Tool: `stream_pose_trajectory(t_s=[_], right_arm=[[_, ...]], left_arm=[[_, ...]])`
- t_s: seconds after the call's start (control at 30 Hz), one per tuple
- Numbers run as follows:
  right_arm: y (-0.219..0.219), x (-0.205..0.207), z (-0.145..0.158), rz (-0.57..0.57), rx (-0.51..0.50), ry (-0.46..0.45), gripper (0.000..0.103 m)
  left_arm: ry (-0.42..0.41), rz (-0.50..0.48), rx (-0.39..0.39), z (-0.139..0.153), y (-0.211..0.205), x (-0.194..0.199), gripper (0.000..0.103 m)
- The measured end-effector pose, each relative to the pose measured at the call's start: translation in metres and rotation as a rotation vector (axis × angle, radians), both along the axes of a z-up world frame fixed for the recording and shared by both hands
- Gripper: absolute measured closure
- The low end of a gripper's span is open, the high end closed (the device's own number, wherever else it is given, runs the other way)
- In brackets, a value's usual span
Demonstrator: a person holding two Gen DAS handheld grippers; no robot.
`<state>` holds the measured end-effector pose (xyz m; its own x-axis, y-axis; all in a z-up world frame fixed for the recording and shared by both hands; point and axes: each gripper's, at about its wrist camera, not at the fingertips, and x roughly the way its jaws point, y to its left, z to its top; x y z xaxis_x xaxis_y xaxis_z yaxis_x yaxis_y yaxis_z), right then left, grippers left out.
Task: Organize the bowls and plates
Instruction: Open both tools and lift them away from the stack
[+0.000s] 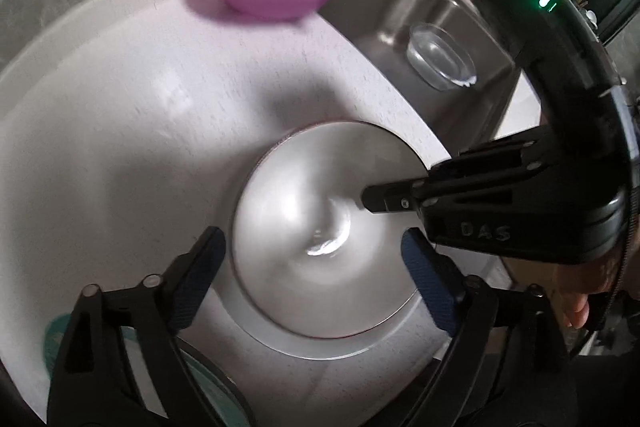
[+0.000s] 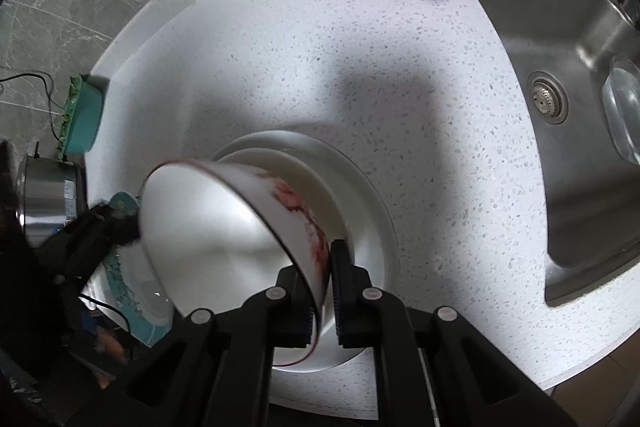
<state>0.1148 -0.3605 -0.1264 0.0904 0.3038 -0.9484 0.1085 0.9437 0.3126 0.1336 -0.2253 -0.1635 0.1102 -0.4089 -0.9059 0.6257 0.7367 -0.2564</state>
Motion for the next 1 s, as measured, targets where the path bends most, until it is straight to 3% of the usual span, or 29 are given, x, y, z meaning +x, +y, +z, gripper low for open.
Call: stream_pose_trajectory(t_s=[0.37,0.57,0.87,1.0], right_arm=[[-0.002,0.006,0.000,-0.003,0.002,-0.001,0.089],[0.010,0.005,0.011,0.039,0.020,-0.016,0.044],[0.006,-0.001,0.014,0.015,0.069,-0.016,0.032],[0.012,-0.007,0.017,0.041,0.022,-0.029,0.032]], left_arm=[[-0.024,0.062,-0.015,0.014,0.030,0.008,0.013],[-0.009,0.132,-0.011,0.012,0.057,0.018,0.013],[0.017,0.187,-0.012,0.008,0.073,0.012,0.013],[0.036,0.203,-0.004,0.002,0.075,0.008,0.013]])
